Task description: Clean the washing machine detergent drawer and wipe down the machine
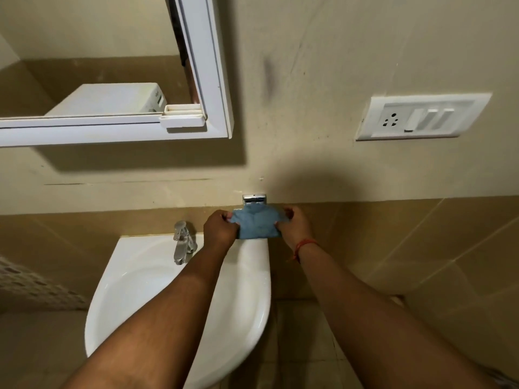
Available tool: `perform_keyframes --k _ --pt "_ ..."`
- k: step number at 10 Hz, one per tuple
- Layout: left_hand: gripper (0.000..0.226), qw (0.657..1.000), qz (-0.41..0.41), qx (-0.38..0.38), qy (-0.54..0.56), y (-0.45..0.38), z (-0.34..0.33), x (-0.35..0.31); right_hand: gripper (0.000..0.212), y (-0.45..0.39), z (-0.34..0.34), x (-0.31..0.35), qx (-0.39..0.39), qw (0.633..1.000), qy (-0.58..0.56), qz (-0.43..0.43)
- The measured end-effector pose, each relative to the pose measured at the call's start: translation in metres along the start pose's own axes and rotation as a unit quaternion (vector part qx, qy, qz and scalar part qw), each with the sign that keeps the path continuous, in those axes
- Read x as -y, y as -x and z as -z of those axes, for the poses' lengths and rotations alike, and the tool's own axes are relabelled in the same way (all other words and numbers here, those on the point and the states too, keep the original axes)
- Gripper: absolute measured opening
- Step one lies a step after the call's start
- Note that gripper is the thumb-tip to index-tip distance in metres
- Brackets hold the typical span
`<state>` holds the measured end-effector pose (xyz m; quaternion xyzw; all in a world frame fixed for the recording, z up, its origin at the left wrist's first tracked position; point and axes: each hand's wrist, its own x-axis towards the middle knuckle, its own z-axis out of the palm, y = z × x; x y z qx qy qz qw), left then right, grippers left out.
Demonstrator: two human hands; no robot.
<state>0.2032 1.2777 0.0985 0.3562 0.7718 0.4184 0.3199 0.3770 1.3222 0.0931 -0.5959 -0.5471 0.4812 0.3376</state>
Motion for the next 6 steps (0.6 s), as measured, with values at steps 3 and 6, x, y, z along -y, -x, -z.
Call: perform_keyframes --k 3,6 --pt "0.016 1.000 0.014 -0.019 -0.012 0.005 0.008 0.000 0.039 -0.005 -0.007 0.003 0.028 0.999 0.030 0.032" --pt "0.046 0.856 -0.227 -0.047 -0.462 0.032 0.052 0.023 0.044 0.019 -0.012 0.005 -0.064 0.939 0.287 0.178"
